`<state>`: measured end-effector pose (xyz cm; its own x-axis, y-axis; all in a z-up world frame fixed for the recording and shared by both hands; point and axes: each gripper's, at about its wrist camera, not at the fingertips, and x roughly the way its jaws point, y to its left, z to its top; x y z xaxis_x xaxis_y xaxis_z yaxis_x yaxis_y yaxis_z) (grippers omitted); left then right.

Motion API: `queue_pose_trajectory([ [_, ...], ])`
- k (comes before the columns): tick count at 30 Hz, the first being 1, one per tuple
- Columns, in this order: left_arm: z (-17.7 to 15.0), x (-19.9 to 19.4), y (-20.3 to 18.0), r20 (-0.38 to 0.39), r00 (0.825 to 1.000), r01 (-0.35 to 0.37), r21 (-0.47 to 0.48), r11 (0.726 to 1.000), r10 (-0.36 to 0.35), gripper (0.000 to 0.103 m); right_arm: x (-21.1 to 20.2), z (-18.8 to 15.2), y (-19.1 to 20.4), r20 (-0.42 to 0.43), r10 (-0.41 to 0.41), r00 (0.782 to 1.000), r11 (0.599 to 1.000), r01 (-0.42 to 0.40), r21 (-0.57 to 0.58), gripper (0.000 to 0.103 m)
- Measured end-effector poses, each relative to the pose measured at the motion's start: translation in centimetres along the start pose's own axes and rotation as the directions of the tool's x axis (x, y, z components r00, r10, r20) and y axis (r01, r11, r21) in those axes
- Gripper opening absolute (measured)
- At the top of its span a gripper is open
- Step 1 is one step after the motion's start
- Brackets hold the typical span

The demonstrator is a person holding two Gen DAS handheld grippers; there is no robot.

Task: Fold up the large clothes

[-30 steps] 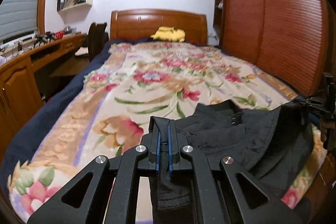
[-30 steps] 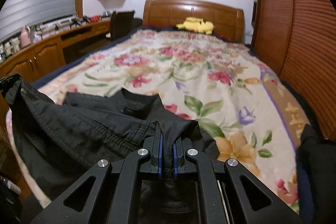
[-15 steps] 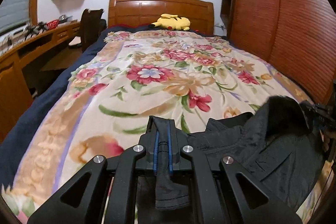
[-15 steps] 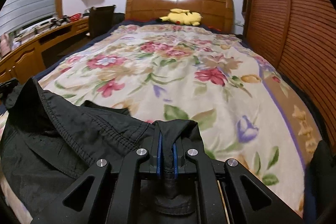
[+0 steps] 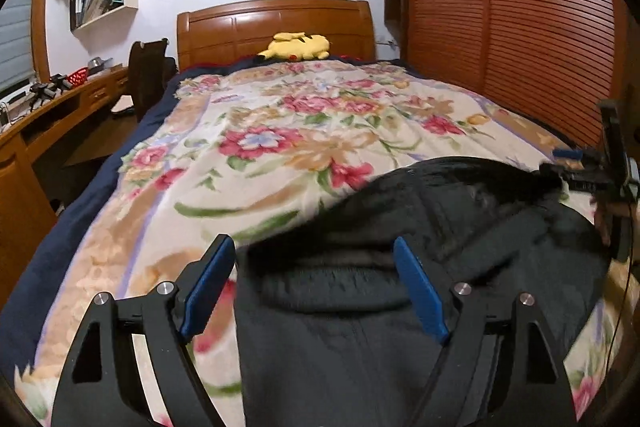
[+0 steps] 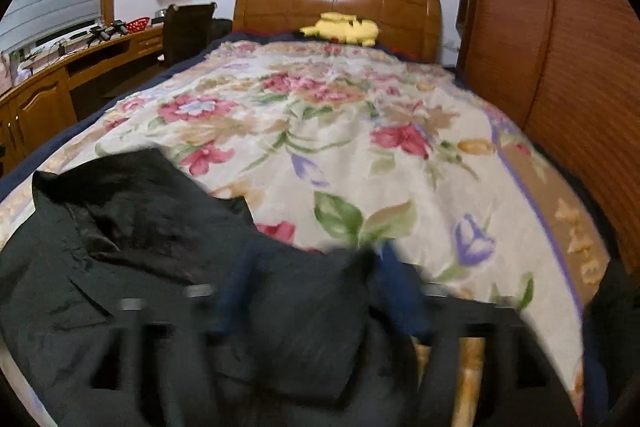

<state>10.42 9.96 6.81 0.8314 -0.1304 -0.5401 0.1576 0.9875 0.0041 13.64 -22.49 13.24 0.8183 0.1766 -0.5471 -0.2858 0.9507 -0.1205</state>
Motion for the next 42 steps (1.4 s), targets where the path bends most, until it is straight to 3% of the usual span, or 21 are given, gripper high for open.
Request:
queue_pose_trajectory([
  [3,-1.6,-0.5,-0.4,-0.019,0.999,0.026,0.008,1.000,-0.025,0.082,-1.0,0.0,1.1,0.009,-0.003,1.000,0.999,0.003,-0.048,0.080],
  [7,-3.8,-0.9,-0.7,-0.058,0.996,0.070,0.011,0.997,-0.069,0.087,-1.7,-0.6,3.4,0.003,0.103,0.995,0.989,-0.102,-0.107,0.079],
  [9,-4.9,-1.2,-0.8,-0.067,0.995,0.073,0.021,0.997,-0.071,0.092,-1.4,-0.9,4.9,-0.023,0.159,0.987,0.977,-0.160,-0.138,0.080],
  [13,-6.7,-1.7,-0.7,-0.085,0.994,0.075,0.028,0.997,-0.073,0.092,0.4,-1.7,7.9,-0.126,0.235,0.964,0.945,-0.257,-0.204,0.079],
  [15,-7.3,-1.9,-0.3,-0.088,0.994,0.067,0.020,0.998,-0.065,0.092,2.0,-2.1,9.6,-0.200,0.235,0.951,0.928,-0.281,-0.244,0.079],
  [19,-8.0,-2.0,0.5,-0.094,0.994,0.061,0.006,0.998,-0.060,0.092,3.8,-2.3,11.5,-0.257,0.247,0.934,0.906,-0.317,-0.281,0.079],
  [24,-8.6,-2.0,1.2,-0.098,0.993,0.069,-0.007,0.998,-0.069,0.092,5.9,-2.1,13.6,-0.311,0.184,0.932,0.882,-0.296,-0.366,0.079],
  [26,-8.7,-2.0,1.3,-0.098,0.992,0.083,-0.015,0.996,-0.084,0.092,7.2,-2.3,13.9,-0.330,0.126,0.936,0.873,-0.262,-0.411,0.060],
  [28,-8.7,-1.9,1.1,-0.097,0.991,0.089,-0.007,0.996,-0.089,0.092,8.4,-1.7,14.5,-0.325,0.071,0.943,0.871,-0.217,-0.440,0.017],
  [31,-8.4,-1.7,0.8,-0.096,0.990,0.103,0.000,0.995,-0.103,0.092,10.1,-0.3,14.8,-0.303,0.072,0.950,0.877,-0.205,-0.435,0.008],
  [34,-8.1,-1.6,0.4,-0.094,0.989,0.114,0.004,0.994,-0.113,0.092,11.9,1.5,15.1,-0.229,0.016,0.973,0.889,-0.119,-0.442,0.005],
  [39,-7.9,-1.5,0.0,-0.095,0.988,0.119,0.013,0.993,-0.117,0.092,15.4,3.9,12.9,-0.193,-0.039,0.980,0.945,-0.026,-0.325,0.006],
  [41,-7.9,-1.6,0.1,-0.097,0.988,0.120,0.009,0.993,-0.118,0.092,16.1,4.2,12.2,-0.183,-0.066,0.981,0.958,0.011,-0.286,0.019],
  [42,-8.0,-1.6,0.1,-0.095,0.988,0.119,0.008,0.993,-0.118,0.092,16.4,4.4,12.0,-0.180,-0.074,0.981,0.964,0.024,-0.265,0.043],
])
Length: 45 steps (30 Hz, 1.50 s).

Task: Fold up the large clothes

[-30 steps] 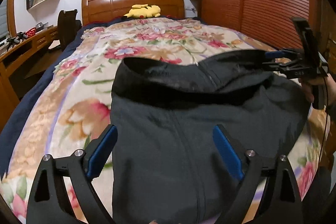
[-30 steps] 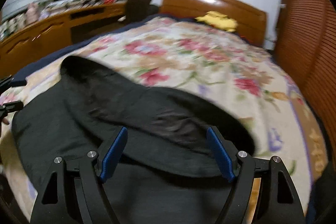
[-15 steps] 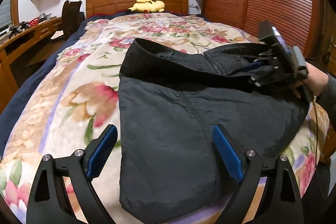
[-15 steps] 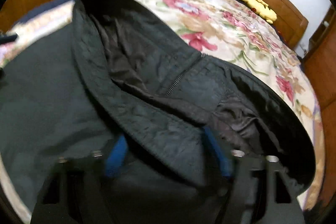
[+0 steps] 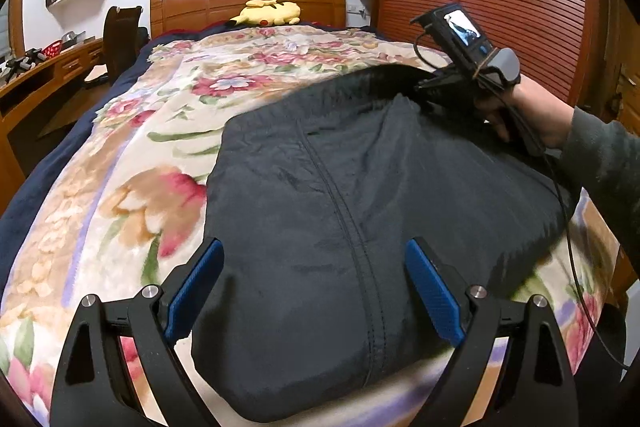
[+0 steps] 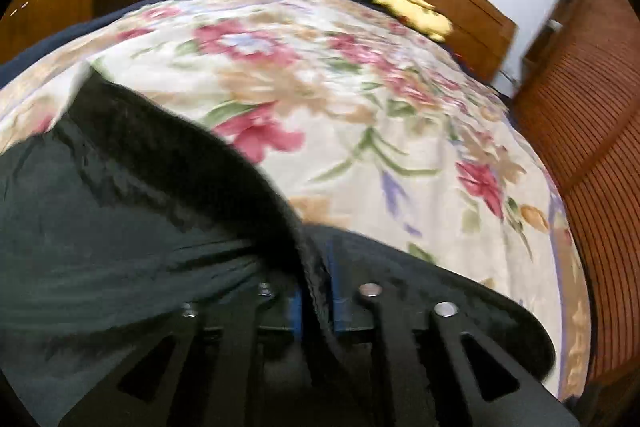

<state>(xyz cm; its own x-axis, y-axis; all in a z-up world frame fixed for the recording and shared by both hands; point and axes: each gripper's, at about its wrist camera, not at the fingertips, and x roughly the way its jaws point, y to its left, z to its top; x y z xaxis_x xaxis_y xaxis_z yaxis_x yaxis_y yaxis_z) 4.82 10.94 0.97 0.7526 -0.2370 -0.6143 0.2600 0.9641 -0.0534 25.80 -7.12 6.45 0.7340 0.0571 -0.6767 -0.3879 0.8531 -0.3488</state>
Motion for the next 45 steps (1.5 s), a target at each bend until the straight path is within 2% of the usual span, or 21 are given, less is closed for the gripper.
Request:
queue_pose_trajectory([
  [1,-0.1,0.0,-0.1,0.002,1.000,-0.001,-0.001,1.000,0.001,0.092,0.1,-0.1,-0.5,0.002,0.001,1.000,1.000,-0.001,0.031,0.063],
  [3,-0.2,0.0,-0.3,0.002,1.000,-0.001,-0.002,1.000,0.001,0.092,0.0,-0.3,-1.6,0.013,0.055,0.998,0.994,-0.056,0.093,0.074],
  [8,-0.2,-0.1,-0.8,0.006,1.000,-0.010,0.006,1.000,0.010,0.092,-2.4,-1.3,-4.3,0.085,0.031,0.996,0.991,-0.041,0.127,0.077],
  [11,-0.5,0.2,-1.0,-0.005,1.000,-0.008,0.000,1.000,0.008,0.092,-2.8,-2.8,-5.5,0.049,-0.002,0.999,0.994,-0.004,0.111,0.077],
  [14,-1.0,0.7,-1.1,-0.020,1.000,-0.010,-0.010,1.000,0.010,0.092,-1.6,-4.9,-7.6,-0.007,-0.016,1.000,0.987,0.017,0.158,0.077],
  [18,-1.4,1.0,-0.9,-0.028,1.000,-0.004,-0.031,1.000,0.004,0.093,0.8,-7.7,-9.8,-0.094,0.043,0.995,0.972,-0.020,0.233,0.077],
  [20,-1.5,1.2,-0.7,-0.033,0.999,-0.006,-0.040,0.999,0.005,0.093,2.7,-9.0,-10.5,-0.133,0.120,0.984,0.956,-0.079,0.282,0.077],
  [22,-1.8,1.5,-0.7,-0.043,0.999,-0.011,-0.049,0.999,0.009,0.093,4.2,-10.0,-10.8,-0.163,0.145,0.976,0.949,-0.091,0.302,0.077],
  [27,-2.2,2.2,-0.7,-0.054,0.998,-0.020,-0.058,0.998,0.017,0.093,6.8,-11.0,-11.2,-0.178,0.198,0.964,0.933,-0.130,0.336,0.077],
  [29,-2.3,2.3,-0.7,-0.052,0.998,-0.023,-0.057,0.998,0.020,0.093,7.6,-11.3,-11.3,-0.183,0.209,0.961,0.930,-0.137,0.340,0.075],
  [32,-2.5,2.3,-0.8,-0.054,0.998,-0.028,-0.055,0.998,0.025,0.093,7.6,-11.5,-11.2,-0.171,0.226,0.959,0.927,-0.157,0.342,0.063],
  [33,-2.5,2.3,-0.8,-0.055,0.998,-0.029,-0.054,0.998,0.026,0.093,7.5,-11.5,-10.9,-0.166,0.235,0.958,0.926,-0.169,0.338,0.051],
  [35,-2.5,2.4,-0.8,-0.056,0.998,-0.030,-0.053,0.998,0.027,0.093,7.1,-11.5,-10.8,-0.160,0.225,0.961,0.933,-0.165,0.320,0.042],
  [37,-2.6,2.5,-0.7,-0.059,0.998,-0.029,-0.056,0.998,0.025,0.093,6.8,-11.2,-10.6,-0.154,0.208,0.966,0.940,-0.154,0.303,0.028],
  [40,-2.7,2.6,-0.7,-0.060,0.998,-0.033,-0.055,0.998,0.029,0.094,5.8,-11.4,-10.8,-0.143,0.176,0.974,0.946,-0.127,0.299,0.027],
  [42,-2.8,2.7,-0.8,-0.059,0.998,-0.035,-0.052,0.998,0.032,0.094,4.1,-11.4,-10.6,-0.127,0.119,0.985,0.960,-0.081,0.268,0.027],
  [43,-2.8,2.7,-0.8,-0.060,0.998,-0.036,-0.050,0.998,0.033,0.094,3.4,-11.4,-10.2,-0.109,0.070,0.992,0.970,-0.042,0.237,0.028],
  [45,-2.9,2.8,-0.8,-0.061,0.998,-0.034,-0.051,0.998,0.031,0.094,1.0,-11.5,-9.7,-0.047,0.029,0.998,0.978,-0.018,0.210,0.028],
])
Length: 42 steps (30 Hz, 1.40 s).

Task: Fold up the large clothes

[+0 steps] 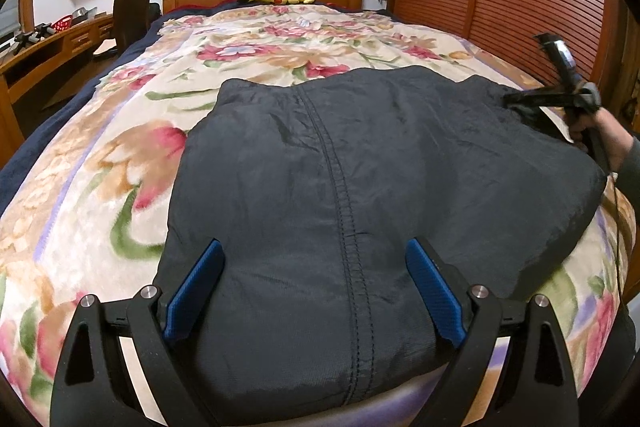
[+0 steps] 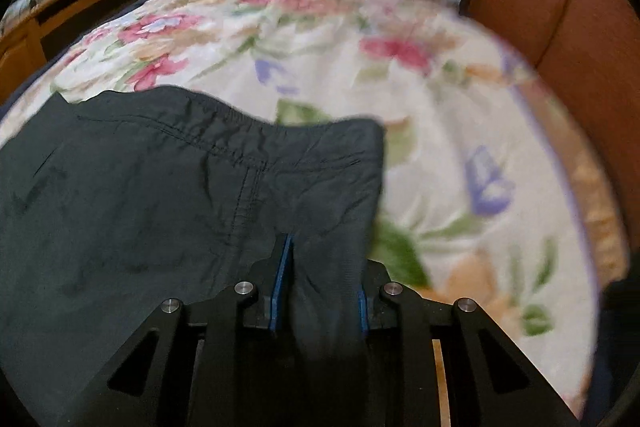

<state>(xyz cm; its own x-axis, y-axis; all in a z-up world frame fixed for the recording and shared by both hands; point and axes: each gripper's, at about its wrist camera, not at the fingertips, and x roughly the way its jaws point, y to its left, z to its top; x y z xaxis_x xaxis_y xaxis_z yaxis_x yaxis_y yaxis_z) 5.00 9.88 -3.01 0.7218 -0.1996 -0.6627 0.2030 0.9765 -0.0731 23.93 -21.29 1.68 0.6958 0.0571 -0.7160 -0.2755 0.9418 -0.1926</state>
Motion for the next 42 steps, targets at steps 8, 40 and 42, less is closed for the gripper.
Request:
queue_pose_trajectory([
  [8,-0.3,0.0,0.1,0.012,1.000,0.005,-0.005,1.000,-0.005,0.094,-8.6,-4.8,1.6,0.151,0.019,0.988,0.999,-0.014,-0.036,0.064],
  [40,0.2,-7.3,-5.2,0.133,0.991,0.020,0.049,0.999,-0.026,0.094,-14.4,-15.0,4.2,0.150,0.068,0.986,0.995,-0.079,0.068,0.068],
  [42,0.0,-7.6,-6.5,0.142,0.989,0.022,0.054,0.998,-0.030,0.094,-14.5,-15.0,3.2,0.154,0.044,0.987,0.992,-0.062,0.113,0.068],
])
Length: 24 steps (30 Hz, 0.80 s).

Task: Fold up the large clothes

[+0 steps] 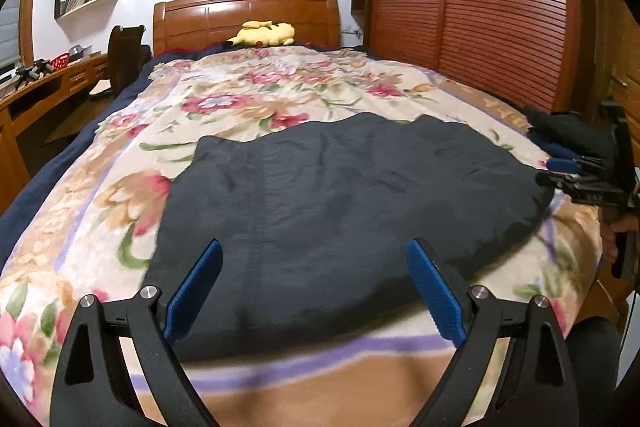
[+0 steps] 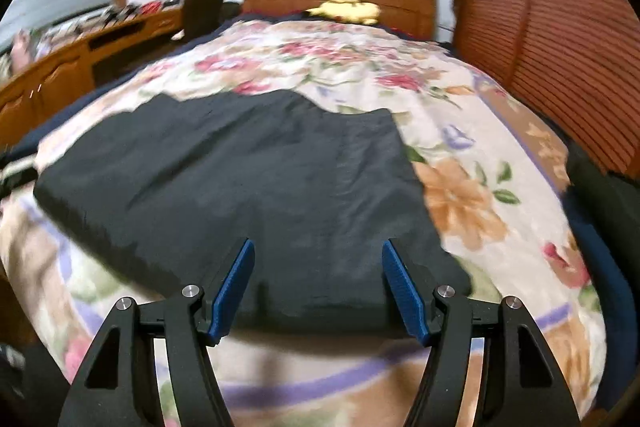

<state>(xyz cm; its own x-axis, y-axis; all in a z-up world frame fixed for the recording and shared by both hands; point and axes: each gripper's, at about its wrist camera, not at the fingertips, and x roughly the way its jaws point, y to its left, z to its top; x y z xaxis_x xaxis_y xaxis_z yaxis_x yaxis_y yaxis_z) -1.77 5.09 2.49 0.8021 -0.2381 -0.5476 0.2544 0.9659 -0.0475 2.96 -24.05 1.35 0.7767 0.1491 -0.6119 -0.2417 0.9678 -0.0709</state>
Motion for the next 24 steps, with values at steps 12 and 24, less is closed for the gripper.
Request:
queue_pose_trajectory([
  [12,-0.6,1.7,-4.6,-0.036,0.999,-0.007,0.045,0.999,0.009,0.094,2.0,-1.4,-1.9,-0.010,-0.060,0.998,0.992,0.061,0.112,0.068],
  [24,0.5,6.4,-7.3,-0.108,0.994,-0.010,-0.001,1.000,0.009,0.094,3.0,-3.1,-4.2,-0.047,-0.007,0.999,0.988,0.014,0.153,0.087],
])
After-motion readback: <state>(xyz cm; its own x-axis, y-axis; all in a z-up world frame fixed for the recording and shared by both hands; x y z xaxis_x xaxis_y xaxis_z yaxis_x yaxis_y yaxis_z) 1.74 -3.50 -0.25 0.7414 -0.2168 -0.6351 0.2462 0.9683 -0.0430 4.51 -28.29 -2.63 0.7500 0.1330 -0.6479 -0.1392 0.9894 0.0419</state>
